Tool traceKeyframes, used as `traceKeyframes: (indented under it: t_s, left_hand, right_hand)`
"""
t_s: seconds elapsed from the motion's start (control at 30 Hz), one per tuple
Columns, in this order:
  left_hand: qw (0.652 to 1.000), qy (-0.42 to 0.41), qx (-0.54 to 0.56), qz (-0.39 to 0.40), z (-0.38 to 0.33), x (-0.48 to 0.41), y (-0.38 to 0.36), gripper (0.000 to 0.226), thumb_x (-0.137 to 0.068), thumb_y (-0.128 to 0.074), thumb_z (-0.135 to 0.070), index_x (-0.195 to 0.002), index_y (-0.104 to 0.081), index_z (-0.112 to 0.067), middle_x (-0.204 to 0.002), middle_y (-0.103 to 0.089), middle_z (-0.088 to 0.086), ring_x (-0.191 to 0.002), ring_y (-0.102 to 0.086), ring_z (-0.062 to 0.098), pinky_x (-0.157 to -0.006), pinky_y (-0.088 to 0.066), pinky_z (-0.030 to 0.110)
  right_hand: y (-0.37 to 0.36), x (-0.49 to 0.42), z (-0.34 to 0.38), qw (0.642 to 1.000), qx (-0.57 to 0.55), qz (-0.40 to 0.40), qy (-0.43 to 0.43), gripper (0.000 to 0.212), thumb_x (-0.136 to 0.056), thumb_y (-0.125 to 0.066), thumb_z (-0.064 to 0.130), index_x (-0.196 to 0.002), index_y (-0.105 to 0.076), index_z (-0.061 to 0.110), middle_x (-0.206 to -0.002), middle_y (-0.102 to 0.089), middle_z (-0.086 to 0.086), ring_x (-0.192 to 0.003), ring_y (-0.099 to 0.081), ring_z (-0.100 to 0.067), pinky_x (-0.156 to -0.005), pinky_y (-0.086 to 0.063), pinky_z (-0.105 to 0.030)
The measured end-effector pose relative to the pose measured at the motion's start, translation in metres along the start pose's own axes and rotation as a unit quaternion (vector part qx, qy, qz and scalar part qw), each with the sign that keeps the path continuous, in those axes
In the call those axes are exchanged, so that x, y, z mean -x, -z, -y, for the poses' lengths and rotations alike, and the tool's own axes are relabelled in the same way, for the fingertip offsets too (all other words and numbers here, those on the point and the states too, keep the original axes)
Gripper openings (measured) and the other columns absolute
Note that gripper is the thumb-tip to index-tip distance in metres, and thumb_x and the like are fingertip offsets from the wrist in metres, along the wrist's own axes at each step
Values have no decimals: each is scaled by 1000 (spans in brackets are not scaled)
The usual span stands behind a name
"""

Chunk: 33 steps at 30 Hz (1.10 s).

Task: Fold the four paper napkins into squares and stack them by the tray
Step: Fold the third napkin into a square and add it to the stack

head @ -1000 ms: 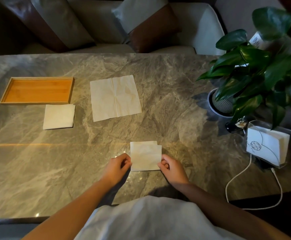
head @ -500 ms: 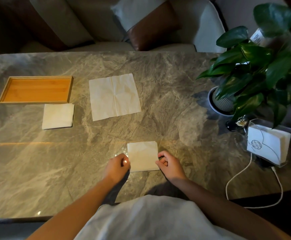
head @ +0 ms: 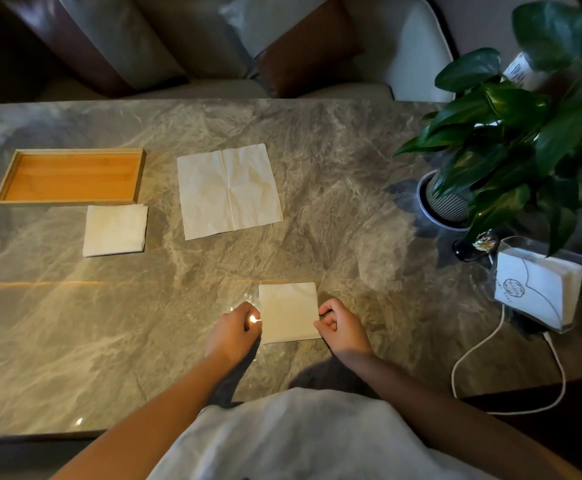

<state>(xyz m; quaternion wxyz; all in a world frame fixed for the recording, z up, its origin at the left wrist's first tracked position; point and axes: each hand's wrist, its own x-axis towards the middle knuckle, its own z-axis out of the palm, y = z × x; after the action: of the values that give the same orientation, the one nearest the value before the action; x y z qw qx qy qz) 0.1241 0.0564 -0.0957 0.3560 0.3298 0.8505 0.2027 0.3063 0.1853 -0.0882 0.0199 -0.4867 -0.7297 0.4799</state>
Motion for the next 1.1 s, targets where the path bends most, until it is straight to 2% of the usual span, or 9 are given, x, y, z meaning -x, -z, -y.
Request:
traceKeyframes:
  t_s: [0.13, 0.23, 0.33, 0.43, 0.5, 0.6, 0.83, 0.97, 1.1]
  left_hand:
    - [1000, 4, -6, -3, 0, 0, -1, 4, -89, -50, -29, -92, -53, -29, -71, -63, -4, -64, -59, 14, -60, -52, 34]
    - [997, -49, -35, -52, 1, 6, 1, 16, -89, -51, -31, -105, -49, -27, -84, -63, -6, -72, -59, 14, -63, -49, 35]
    - [952, -211, -183, -123, -1, 10, 2, 28, -89, -47, -35, -115, -51, -25, -112, -59, -5, -102, -56, 20, -90, -37, 38]
    - [901, -295, -298, -106, -13, 8, -4, 46, -88, -51, -40, -130, -49, -23, -134, -55, -1, -126, -50, 22, -111, -22, 55]
    - [902, -259, -345, -28, -18, 4, -13, 62, -93, -42, -46, -147, -25, -20, -155, -27, 2, -144, -23, 22, -113, -3, 58]
    - [903, -200, -379, 32, -10, -1, -21, 69, -96, -26, -50, -148, 8, -20, -159, 9, -1, -146, 11, 20, -111, 16, 55]
    - [922, -141, -361, 15, 11, 2, -7, 78, -92, -31, -57, -148, 9, -21, -159, 11, -4, -147, 9, 19, -114, 5, 56]
    - [933, -128, -336, -28, -1, 7, -8, 77, -89, -47, -51, -149, -10, -20, -158, -13, -2, -143, -17, 22, -113, -12, 48]
    - [970, -67, -228, -51, -19, 14, -13, 76, -81, -63, -36, -143, -21, -21, -144, -33, -1, -128, -37, 23, -104, -31, 40]
  right_hand:
    - [-1, 1, -3, 999, 8, -25, 21, 18, -84, -69, 16, -93, -54, 13, -77, -55, 4, -69, -53, -13, -68, -49, -36]
    - [2, 3, -2, 986, 107, -76, 100, 25, -81, -70, 20, -101, -57, 14, -101, -54, 0, -91, -53, -17, -74, -48, -37]
    - [1, 2, 8, 949, 243, -43, 195, 42, -83, -65, 27, -122, -53, 18, -132, -50, -4, -120, -46, -25, -96, -40, -41]
    - [-13, -6, 21, 905, 351, 12, 239, 58, -89, -57, 31, -142, -36, 24, -158, -22, 1, -142, -23, -23, -113, -22, -46]
    - [-23, -12, 24, 891, 390, 54, 225, 66, -94, -51, 36, -150, -18, 22, -162, -2, 5, -148, -3, -20, -116, -10, -53]
    - [-26, -17, 14, 884, 415, 94, 195, 72, -96, -47, 39, -152, -5, 22, -162, 9, 8, -148, 12, -18, -114, -3, -60]
    - [6, -15, -20, 891, 409, 92, 177, 77, -94, -48, 42, -151, 3, 29, -161, 11, 12, -148, 10, -13, -117, -2, -53]
    - [6, -15, -16, 899, 391, 94, 171, 77, -94, -49, 40, -151, 1, 28, -161, 11, 11, -147, 10, -12, -117, -1, -52]
    - [6, -14, -12, 903, 387, 95, 159, 77, -94, -52, 38, -151, -1, 27, -161, 10, 11, -147, 10, -12, -117, 0, -52]
